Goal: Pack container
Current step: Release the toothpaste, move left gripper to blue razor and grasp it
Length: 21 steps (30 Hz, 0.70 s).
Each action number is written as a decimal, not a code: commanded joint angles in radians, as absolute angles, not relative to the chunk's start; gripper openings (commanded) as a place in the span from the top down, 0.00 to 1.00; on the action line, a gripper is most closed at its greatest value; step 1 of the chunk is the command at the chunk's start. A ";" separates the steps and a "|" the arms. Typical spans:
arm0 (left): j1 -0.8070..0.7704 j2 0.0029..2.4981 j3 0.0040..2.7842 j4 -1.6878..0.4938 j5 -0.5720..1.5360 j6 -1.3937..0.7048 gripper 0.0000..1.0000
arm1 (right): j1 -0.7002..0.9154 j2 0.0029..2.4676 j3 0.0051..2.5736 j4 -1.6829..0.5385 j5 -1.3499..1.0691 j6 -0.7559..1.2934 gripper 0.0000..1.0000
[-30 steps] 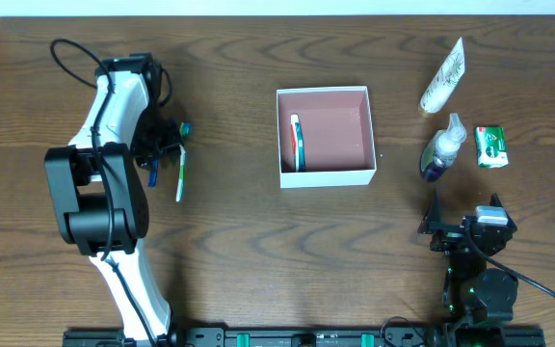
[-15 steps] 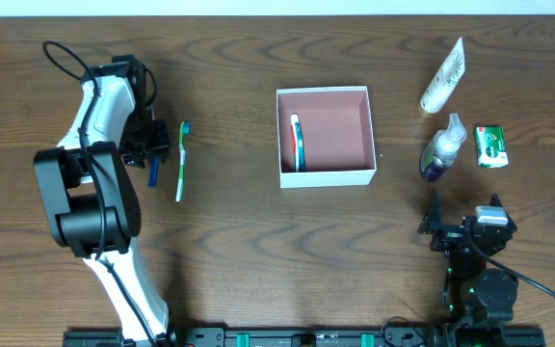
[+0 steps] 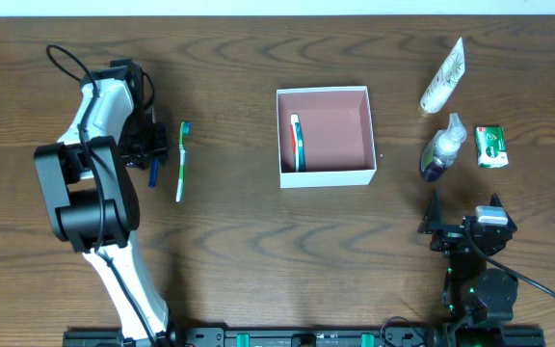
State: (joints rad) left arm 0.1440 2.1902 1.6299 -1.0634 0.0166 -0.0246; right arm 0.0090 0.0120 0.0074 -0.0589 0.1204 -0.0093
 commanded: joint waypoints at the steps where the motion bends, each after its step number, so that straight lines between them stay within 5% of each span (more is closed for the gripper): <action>1: 0.150 2.223 1.623 -1.058 0.042 -0.007 0.59 | 0.020 0.007 0.006 -0.064 0.119 -0.016 0.01; 8: 0.151 2.243 1.623 -1.047 0.068 -0.007 0.59 | 0.020 0.007 0.006 -0.064 0.119 -0.016 0.01; 16: 0.151 2.242 1.623 -1.068 0.068 -0.014 0.94 | 0.020 0.007 0.006 -0.064 0.120 -0.016 0.01; 21: 0.151 2.238 1.649 -1.120 0.068 -0.020 0.94 | 0.020 0.007 0.006 -0.063 0.119 -0.016 0.01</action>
